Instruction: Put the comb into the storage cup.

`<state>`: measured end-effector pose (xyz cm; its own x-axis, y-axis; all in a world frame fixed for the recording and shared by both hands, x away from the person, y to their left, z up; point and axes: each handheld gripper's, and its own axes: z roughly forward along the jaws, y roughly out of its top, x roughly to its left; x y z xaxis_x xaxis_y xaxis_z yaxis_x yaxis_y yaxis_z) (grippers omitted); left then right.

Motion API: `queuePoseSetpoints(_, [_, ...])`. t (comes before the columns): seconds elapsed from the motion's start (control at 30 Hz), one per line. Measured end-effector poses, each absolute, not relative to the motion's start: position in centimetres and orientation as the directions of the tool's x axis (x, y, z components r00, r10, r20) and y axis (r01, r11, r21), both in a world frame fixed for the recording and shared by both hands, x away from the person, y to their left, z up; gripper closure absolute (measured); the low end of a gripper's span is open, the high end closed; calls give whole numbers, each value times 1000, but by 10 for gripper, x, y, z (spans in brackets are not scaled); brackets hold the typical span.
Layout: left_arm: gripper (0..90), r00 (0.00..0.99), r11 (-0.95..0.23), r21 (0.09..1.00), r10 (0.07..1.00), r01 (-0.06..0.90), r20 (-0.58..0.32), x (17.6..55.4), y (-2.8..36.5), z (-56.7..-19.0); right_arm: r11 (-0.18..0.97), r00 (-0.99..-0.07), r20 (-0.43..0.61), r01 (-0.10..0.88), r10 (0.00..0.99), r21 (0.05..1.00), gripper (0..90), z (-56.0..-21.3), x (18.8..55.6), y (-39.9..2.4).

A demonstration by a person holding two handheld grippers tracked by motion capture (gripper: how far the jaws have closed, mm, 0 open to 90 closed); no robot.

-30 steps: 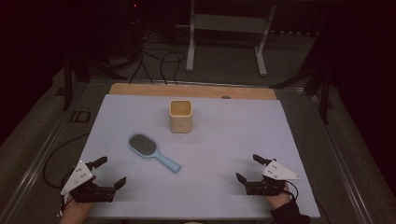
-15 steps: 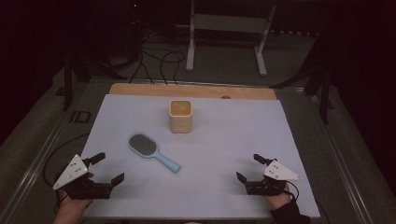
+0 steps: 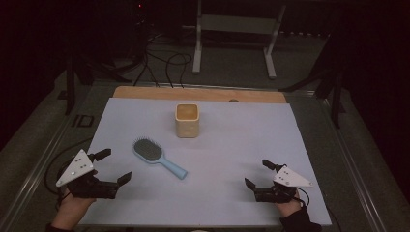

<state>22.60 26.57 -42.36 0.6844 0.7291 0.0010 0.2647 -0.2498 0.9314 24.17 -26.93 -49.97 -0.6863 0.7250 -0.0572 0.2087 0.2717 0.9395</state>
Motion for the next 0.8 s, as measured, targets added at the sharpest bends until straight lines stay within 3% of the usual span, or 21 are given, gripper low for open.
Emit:
queuePoseSetpoints(0.3, [0, 708, -252, 921, 706, 296, -34, 238, 259, -409, 264, -688, -48, 212, 724, 941, 81, -499, 242, -270])
queuePoseSetpoints(0.8, [0, 759, -354, 884, 651, 305, -1, 254, 230, -403, 266, -690, -48, 212, 722, 940, 82, -500, 242, -269])
